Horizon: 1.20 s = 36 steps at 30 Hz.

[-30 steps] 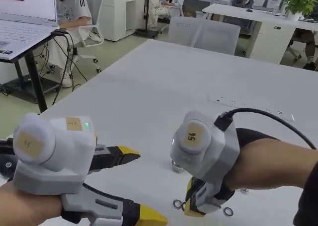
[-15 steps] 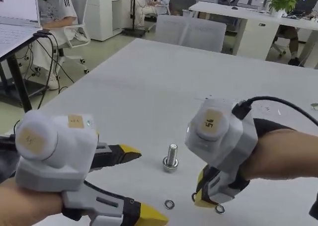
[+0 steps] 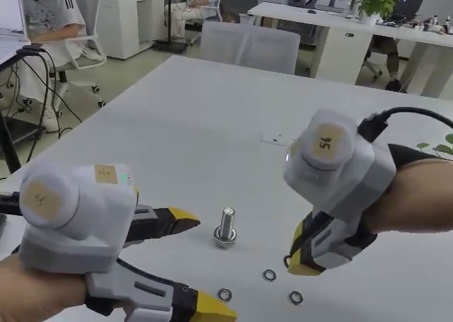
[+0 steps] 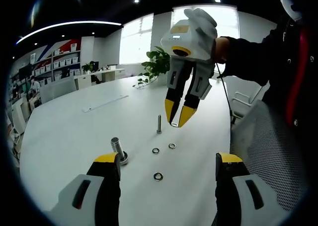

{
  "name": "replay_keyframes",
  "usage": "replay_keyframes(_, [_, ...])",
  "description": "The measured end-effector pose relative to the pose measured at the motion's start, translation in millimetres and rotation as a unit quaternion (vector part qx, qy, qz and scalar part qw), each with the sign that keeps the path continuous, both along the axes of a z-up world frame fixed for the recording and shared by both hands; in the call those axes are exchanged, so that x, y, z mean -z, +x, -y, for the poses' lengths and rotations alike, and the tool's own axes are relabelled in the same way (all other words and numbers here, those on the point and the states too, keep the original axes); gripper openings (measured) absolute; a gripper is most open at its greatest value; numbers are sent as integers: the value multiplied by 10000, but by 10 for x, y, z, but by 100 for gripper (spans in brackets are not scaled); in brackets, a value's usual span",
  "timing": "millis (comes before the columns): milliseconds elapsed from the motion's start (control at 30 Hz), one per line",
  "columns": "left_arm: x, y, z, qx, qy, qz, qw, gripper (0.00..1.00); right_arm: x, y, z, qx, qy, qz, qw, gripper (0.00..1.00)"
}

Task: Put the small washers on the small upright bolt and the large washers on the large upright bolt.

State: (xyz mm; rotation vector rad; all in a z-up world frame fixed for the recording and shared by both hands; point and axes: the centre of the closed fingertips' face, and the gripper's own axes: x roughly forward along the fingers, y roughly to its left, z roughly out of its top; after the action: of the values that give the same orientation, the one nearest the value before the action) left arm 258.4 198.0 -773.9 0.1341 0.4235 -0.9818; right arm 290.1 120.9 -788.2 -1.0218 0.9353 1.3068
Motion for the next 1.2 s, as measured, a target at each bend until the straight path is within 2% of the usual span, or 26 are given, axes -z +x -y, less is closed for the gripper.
replay_keyframes(400, [77, 62, 86, 193, 10, -55, 9998, 78, -243, 186, 184, 317, 85, 192, 9993, 13])
replay_keyframes(633, [127, 89, 148, 310, 24, -94, 9995, 78, -313, 316, 344, 524, 55, 291, 9982, 13])
replay_keyframes(900, [184, 124, 178, 388, 27, -147, 9991, 78, -269, 533, 518, 758, 7, 368, 9964, 13])
replay_keyframes(1200, [253, 132, 194, 415, 38, -218, 9989, 78, -152, 640, 542, 883, -40, 269, 9957, 13])
